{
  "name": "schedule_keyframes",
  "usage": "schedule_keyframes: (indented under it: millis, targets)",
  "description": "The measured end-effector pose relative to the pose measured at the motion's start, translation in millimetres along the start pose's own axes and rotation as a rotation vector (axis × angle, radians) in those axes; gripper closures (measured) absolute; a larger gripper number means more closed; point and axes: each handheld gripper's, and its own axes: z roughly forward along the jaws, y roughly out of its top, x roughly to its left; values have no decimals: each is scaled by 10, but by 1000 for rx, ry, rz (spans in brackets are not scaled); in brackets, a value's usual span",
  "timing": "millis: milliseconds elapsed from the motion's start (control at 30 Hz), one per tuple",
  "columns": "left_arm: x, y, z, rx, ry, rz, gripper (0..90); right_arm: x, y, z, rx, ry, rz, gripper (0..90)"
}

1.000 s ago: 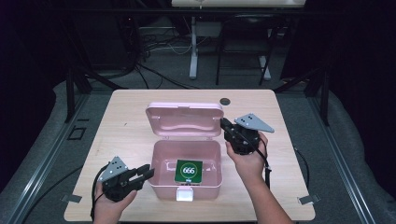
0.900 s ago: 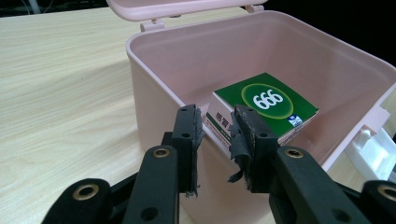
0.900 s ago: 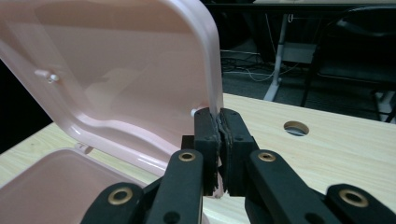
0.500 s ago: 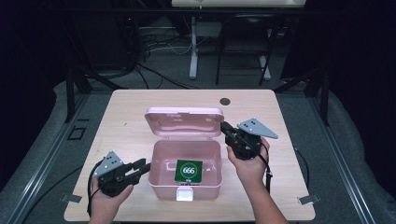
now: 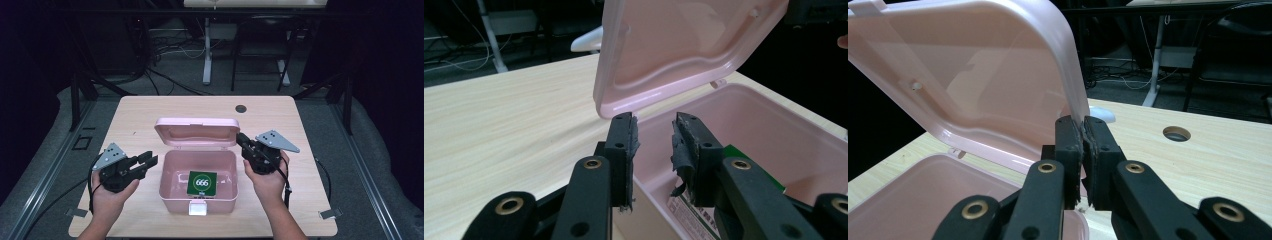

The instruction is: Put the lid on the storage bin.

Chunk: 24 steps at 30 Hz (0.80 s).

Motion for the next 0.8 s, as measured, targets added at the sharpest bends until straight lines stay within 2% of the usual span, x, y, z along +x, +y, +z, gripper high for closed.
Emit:
schedule_keyframes:
  millis: [133,267,500,800]
  targets:
    - [17,93,24,-3,13,9,697,-2,-5,-8,0,6,10,856]
    - [31,172,35,-10,19,2,693,-1,-10,-11,-4,8,12,856]
    - [27,325,71,-25,32,34,697,0,-15,-19,-3,10,17,854]
    - [-1,463,129,-39,41,47,694,-4,-21,-22,-6,14,19,851]
